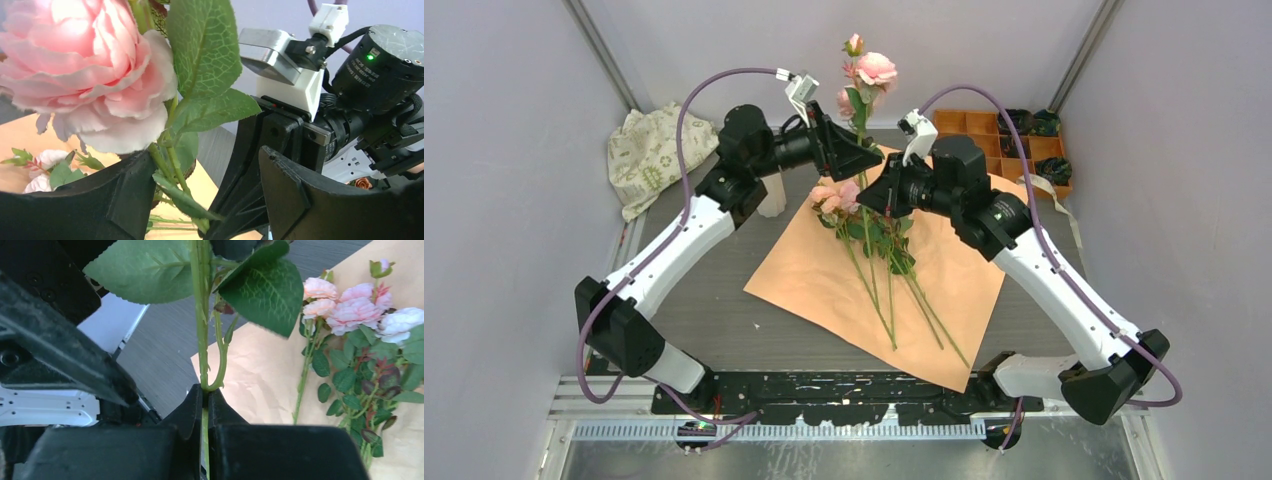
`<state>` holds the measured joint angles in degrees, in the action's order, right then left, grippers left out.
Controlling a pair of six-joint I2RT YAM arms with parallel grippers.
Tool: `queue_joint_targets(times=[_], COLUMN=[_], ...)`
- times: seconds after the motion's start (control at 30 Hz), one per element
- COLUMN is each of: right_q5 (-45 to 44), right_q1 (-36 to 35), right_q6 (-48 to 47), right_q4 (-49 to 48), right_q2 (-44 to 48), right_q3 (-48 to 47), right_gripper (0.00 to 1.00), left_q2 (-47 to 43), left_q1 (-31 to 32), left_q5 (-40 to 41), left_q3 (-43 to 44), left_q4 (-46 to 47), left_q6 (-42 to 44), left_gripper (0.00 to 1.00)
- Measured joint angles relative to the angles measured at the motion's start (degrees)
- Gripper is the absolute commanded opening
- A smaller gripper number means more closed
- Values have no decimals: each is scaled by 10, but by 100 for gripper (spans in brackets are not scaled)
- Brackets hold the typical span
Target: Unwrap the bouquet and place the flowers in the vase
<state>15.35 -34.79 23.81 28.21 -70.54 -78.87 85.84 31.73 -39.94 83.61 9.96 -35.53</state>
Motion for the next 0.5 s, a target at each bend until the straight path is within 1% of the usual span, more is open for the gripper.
queue_joint_targets(times=[0.07, 0.1, 0.17, 0.23, 0.37, 0.43, 0.47, 0.5], right_q5=[16, 23, 33, 41, 44, 45, 45, 47], right_q1=[0, 0, 1, 1, 1, 1, 0, 0], right_q6=[8, 14, 22, 27, 30, 30, 30, 30], right_q4=[-8, -13, -23, -28, -33, -34, -35, -36], right_q2=[-5, -7, -10, -11, -10, -8, -7, -7], right_q3=[-1, -3, -3, -3, -3, -3, -3, -3], right_gripper=[1, 1, 1, 1, 1, 1, 3, 12], left_q2=[4, 5, 6, 5, 3, -3, -10, -19], left_q1=[7, 8, 7, 6, 5, 5, 5, 7], left_q5=[0, 0, 4, 11, 36, 50, 57, 64], left_q3=[6, 8, 8, 8, 8, 5, 1, -4], left_q4=[5, 7, 9, 9, 3, -2, -4, -6], left_q6=[5, 7, 13, 18, 42, 50, 55, 59], left_gripper=[65, 60, 45, 34, 18, 14, 12, 11])
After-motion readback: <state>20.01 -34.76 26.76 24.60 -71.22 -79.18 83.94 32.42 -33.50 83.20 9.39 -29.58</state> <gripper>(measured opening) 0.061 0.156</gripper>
